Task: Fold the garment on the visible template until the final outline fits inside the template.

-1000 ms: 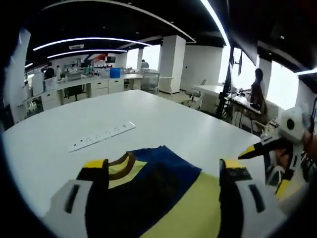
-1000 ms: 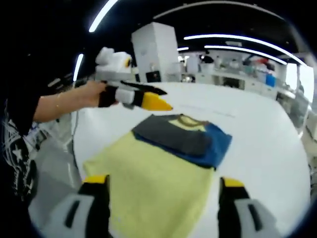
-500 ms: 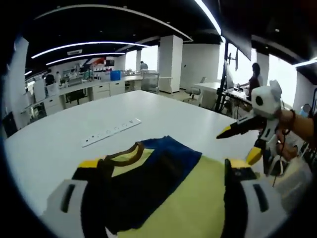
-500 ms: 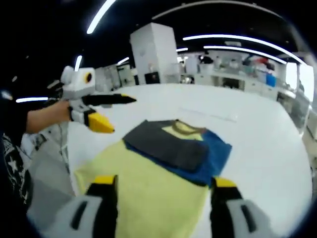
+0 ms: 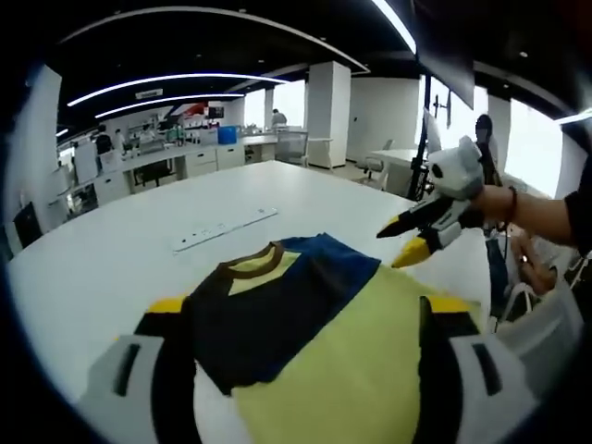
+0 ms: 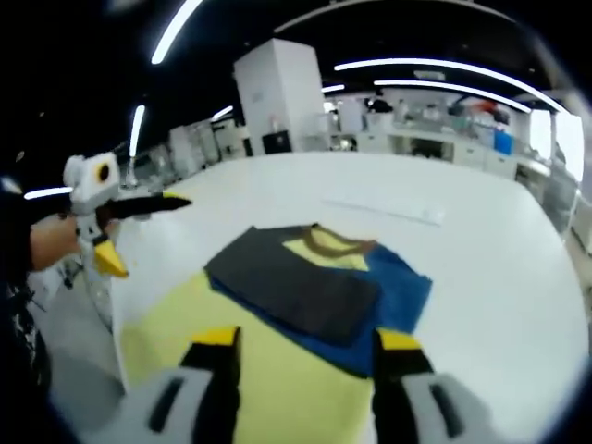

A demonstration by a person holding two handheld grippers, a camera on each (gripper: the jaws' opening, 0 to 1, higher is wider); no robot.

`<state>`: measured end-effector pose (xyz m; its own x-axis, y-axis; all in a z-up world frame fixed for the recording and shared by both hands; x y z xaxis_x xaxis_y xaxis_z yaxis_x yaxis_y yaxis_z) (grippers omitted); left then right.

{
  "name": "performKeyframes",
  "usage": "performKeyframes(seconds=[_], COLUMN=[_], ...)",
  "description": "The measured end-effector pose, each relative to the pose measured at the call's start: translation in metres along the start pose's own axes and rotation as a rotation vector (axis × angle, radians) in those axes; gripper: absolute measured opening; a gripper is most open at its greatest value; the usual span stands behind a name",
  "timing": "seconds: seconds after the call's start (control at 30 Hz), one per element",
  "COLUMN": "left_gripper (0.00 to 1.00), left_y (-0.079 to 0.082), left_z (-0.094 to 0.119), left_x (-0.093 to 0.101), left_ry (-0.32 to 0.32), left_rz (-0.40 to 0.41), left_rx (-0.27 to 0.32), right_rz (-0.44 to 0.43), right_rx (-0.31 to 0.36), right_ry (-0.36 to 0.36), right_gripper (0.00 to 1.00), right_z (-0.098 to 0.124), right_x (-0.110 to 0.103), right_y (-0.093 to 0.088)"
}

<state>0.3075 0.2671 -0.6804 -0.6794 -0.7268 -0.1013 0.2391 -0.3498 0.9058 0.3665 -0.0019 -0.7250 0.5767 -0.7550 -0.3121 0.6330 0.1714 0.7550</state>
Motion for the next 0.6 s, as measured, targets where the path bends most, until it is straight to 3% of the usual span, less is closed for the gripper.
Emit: performKeyframes(seconds=[0.3, 0.6], left_gripper=[0.99, 0.99], left_y=[-0.025, -0.040], left_z=[0.016, 0.033], left_x=[0.002, 0.000], left_ry=[0.018, 0.071], left_rz=[0.034, 0.069], left_rx=[-0.022, -0.021], right_rz=[-0.007, -0.011], right_rx=[-0.048, -0.075], right_ry=[-0.003, -0.058], right_gripper=[0.47, 0.33], right_z=[-0.028, -0.057], right_x=[0.015, 0.031], right_y=[-0.002, -0.003])
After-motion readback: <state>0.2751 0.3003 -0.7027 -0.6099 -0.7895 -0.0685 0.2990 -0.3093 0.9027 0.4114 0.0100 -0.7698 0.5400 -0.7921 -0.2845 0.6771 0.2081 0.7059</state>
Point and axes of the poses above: the point that each gripper's makers call its tool centre point, and the gripper's own axes: z roughly backward along the fingers, x roughly to its right, y roughly out of its top, the point moved 8 cm from there along z, roughly backward along the fingers, and after that the axes turned 10 degrees about -z, right-handed, at the moved point
